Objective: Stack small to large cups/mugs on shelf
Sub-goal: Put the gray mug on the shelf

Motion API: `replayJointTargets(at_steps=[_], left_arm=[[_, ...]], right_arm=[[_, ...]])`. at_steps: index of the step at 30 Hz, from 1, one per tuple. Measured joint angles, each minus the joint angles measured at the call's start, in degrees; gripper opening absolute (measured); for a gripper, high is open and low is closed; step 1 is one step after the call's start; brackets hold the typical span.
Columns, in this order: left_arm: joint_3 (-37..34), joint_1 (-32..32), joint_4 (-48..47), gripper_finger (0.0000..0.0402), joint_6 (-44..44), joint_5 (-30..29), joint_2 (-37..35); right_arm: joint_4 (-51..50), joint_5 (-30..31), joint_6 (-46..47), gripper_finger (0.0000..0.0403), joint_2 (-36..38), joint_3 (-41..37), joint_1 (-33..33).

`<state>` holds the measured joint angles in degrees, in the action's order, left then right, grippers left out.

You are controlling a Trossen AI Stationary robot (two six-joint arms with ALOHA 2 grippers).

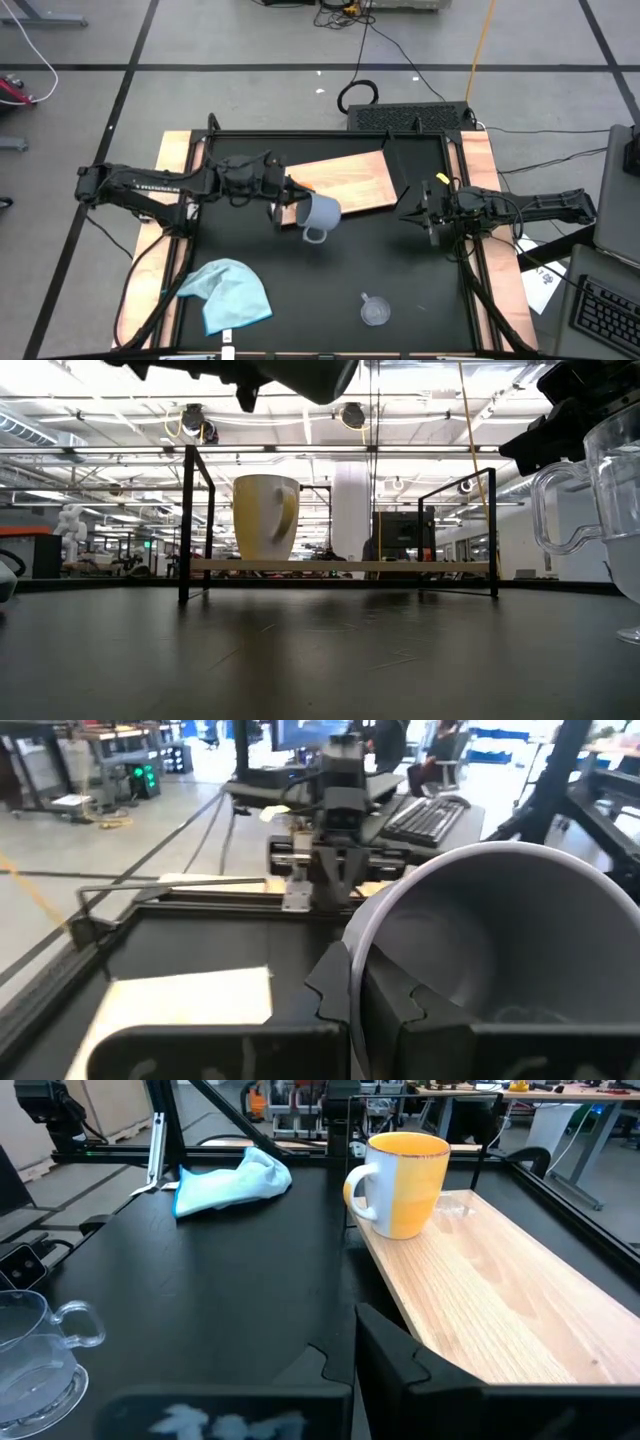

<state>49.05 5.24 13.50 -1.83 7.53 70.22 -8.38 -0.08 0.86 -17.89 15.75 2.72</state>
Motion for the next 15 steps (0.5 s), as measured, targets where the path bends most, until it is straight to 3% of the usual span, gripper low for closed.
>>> replayJointTargets(at_steps=[6,15], left_arm=[[9.98,3.54,-10.67,0.0005,0.05,1.35,4.59],[29.4,6.8,-27.22,0.0005,2.92,3.5,18.5]], right_arm=[[-0.02,0.02,-0.02,0.0,-0.01,0.0,0.02],[-0.33,0.0,-0.06,0.0,-0.02,-0.02,0.02]])
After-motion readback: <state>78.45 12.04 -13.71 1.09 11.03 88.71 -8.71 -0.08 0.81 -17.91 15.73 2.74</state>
